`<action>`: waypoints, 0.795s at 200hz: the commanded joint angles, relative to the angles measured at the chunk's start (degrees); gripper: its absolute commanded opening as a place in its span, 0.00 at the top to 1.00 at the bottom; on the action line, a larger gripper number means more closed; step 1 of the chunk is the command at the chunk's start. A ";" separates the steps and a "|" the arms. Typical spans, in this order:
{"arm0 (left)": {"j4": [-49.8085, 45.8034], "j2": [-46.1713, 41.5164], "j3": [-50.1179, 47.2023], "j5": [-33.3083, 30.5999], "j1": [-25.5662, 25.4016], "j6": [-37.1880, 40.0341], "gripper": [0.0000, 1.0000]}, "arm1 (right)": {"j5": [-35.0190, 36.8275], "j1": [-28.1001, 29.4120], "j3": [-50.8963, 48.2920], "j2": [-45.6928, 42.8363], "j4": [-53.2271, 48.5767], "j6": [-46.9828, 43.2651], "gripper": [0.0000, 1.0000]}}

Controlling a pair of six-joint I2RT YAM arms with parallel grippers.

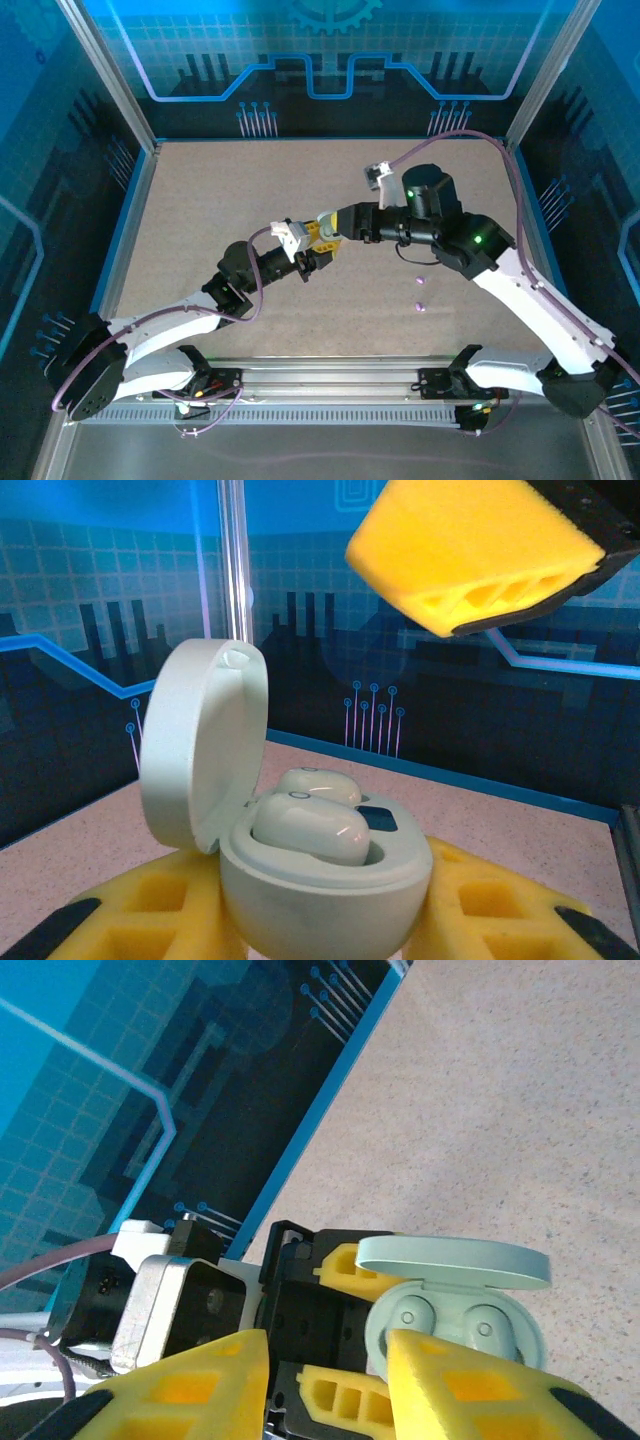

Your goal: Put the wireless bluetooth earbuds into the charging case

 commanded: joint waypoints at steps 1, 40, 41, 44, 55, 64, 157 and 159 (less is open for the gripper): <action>2.86 -1.63 -0.43 2.17 -0.40 0.73 0.74 | 6.45 0.66 -2.75 -4.26 2.85 -0.62 0.60; 1.06 -2.73 -0.28 5.54 -0.44 1.00 0.74 | 11.69 -2.75 -5.81 -8.62 1.49 2.24 0.60; 0.96 -2.76 -0.22 5.66 -0.40 1.00 0.74 | 11.63 -2.89 -5.87 -8.63 1.48 2.30 0.60; 0.79 -2.77 -0.10 5.81 -0.37 0.93 0.74 | 11.40 -3.27 -6.03 -8.78 1.43 2.73 0.60; 0.28 -3.00 0.08 6.73 -0.38 0.99 0.74 | 10.04 -5.00 -6.37 -8.76 1.28 4.09 0.60; -0.34 -3.17 0.42 7.46 -0.42 1.00 0.74 | 8.11 -6.39 -6.29 -8.21 1.12 5.10 0.59; -3.79 -4.46 2.23 11.13 -0.75 0.47 0.74 | -10.12 -9.62 1.54 4.68 -1.97 7.17 0.47; -3.80 -4.50 2.22 11.11 -0.73 0.47 0.74 | -10.18 -9.66 1.61 4.77 -2.03 7.07 0.46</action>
